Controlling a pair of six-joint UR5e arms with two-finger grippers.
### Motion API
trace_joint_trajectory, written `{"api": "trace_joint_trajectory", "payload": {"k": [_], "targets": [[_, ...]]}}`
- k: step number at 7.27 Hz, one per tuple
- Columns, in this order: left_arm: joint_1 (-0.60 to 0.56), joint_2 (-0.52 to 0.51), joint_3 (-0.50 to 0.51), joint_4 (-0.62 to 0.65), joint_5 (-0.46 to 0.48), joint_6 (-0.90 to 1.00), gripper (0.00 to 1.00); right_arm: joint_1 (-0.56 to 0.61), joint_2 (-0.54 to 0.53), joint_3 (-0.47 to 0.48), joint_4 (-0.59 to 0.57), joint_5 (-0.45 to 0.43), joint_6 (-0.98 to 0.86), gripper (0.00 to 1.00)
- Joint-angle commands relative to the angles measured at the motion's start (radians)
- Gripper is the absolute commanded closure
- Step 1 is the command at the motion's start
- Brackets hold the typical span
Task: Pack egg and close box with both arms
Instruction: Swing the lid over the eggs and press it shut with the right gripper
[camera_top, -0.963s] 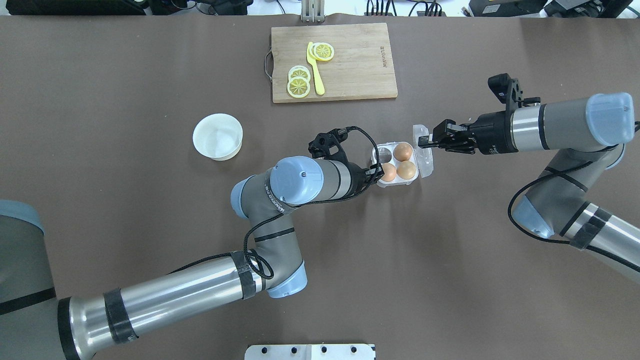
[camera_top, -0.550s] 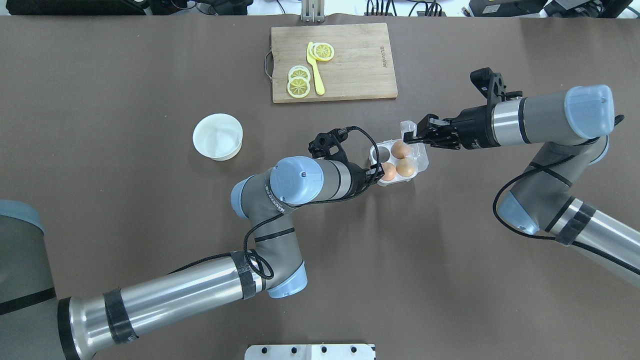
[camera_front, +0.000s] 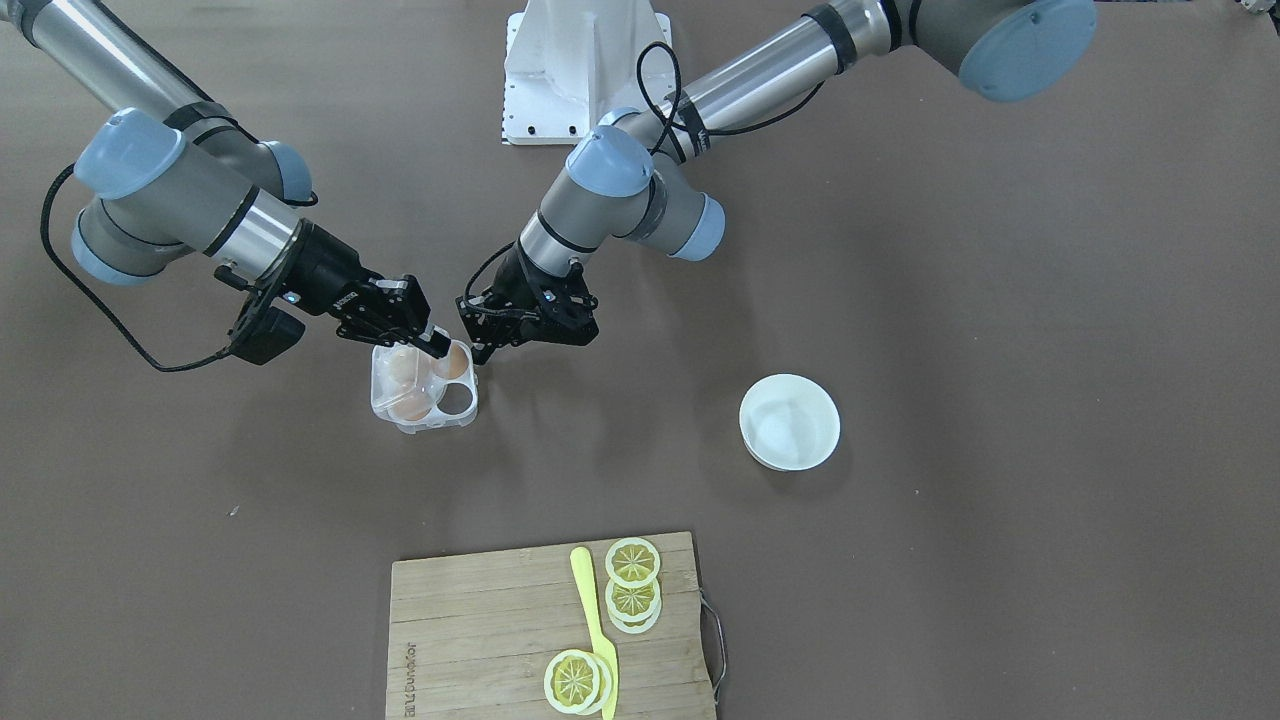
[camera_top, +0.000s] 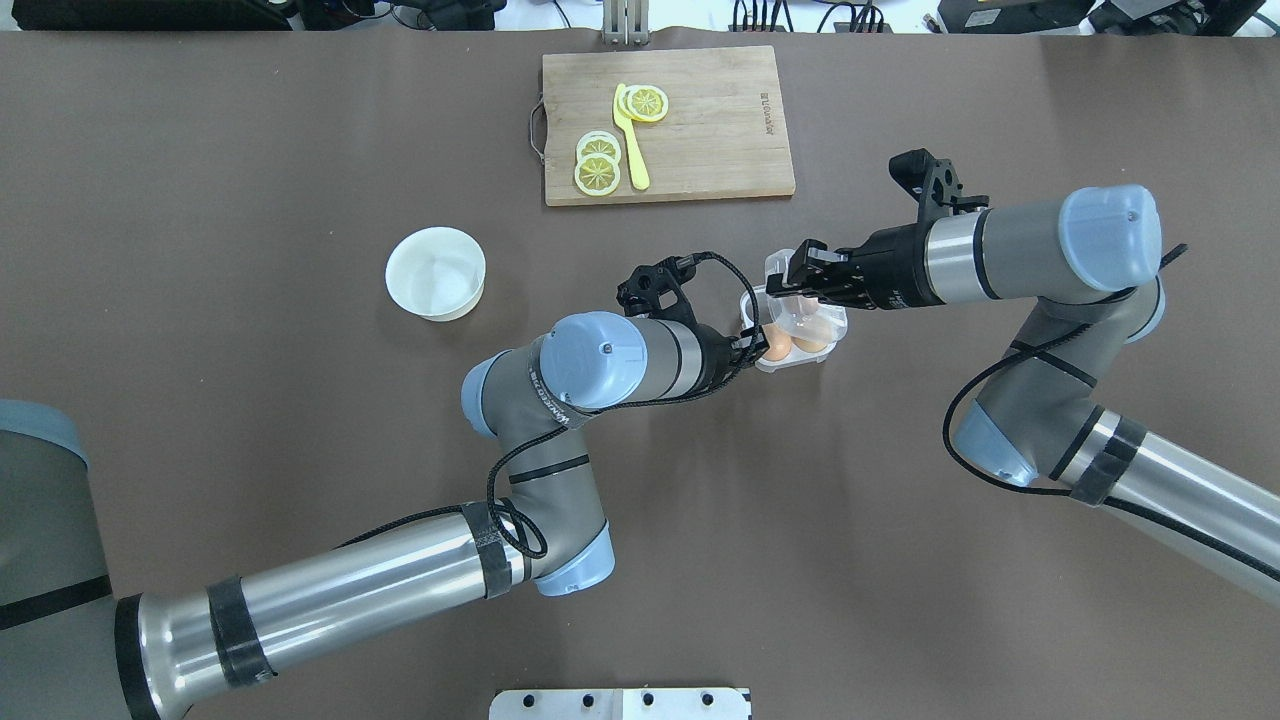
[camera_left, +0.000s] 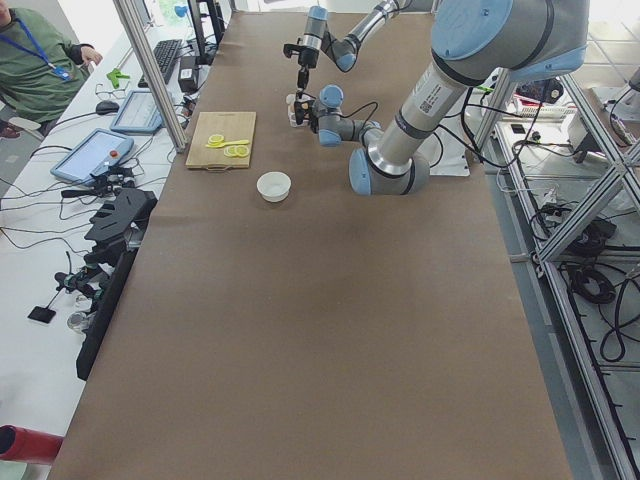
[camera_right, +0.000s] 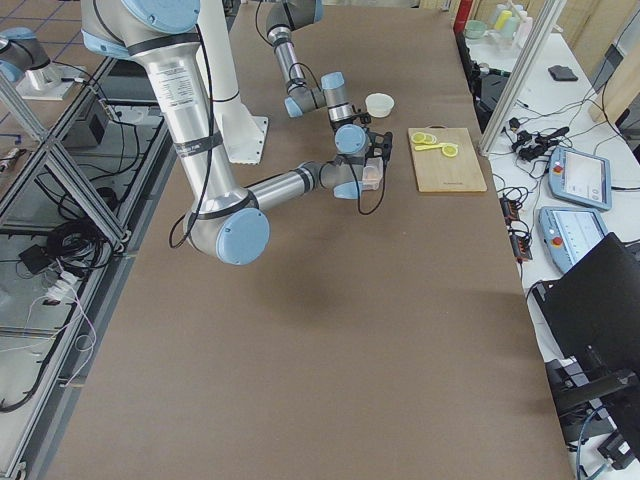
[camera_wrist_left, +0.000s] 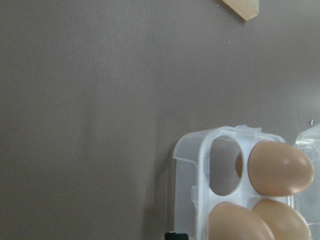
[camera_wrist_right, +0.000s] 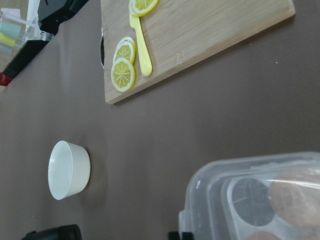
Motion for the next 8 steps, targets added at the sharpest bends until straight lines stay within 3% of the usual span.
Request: {"api": "trace_joint_trajectory", "payload": {"k": [1, 2, 3, 7, 8], "targets": [[0.001, 0.001, -0.001, 0.000, 0.000, 0.000, 1.00, -0.039, 0.016, -0.003, -0.030, -0.051, 0.000, 0.80], [0.000, 0.000, -0.001, 0.000, 0.000, 0.000, 1.00, -0.055, 0.016, -0.003, -0.030, -0.080, 0.000, 0.33], [0.000, 0.000, -0.002, 0.000, 0.000, 0.000, 1.00, -0.056, 0.016, -0.001, -0.030, -0.082, 0.002, 0.04], [0.000, 0.000, -0.005, 0.000, 0.000, -0.002, 1.00, -0.046, 0.014, 0.017, -0.031, -0.072, 0.000, 0.02], [-0.003, 0.001, -0.019, 0.000, -0.002, -0.002, 1.00, -0.038, 0.014, 0.048, -0.078, -0.071, 0.000, 0.02]]}}
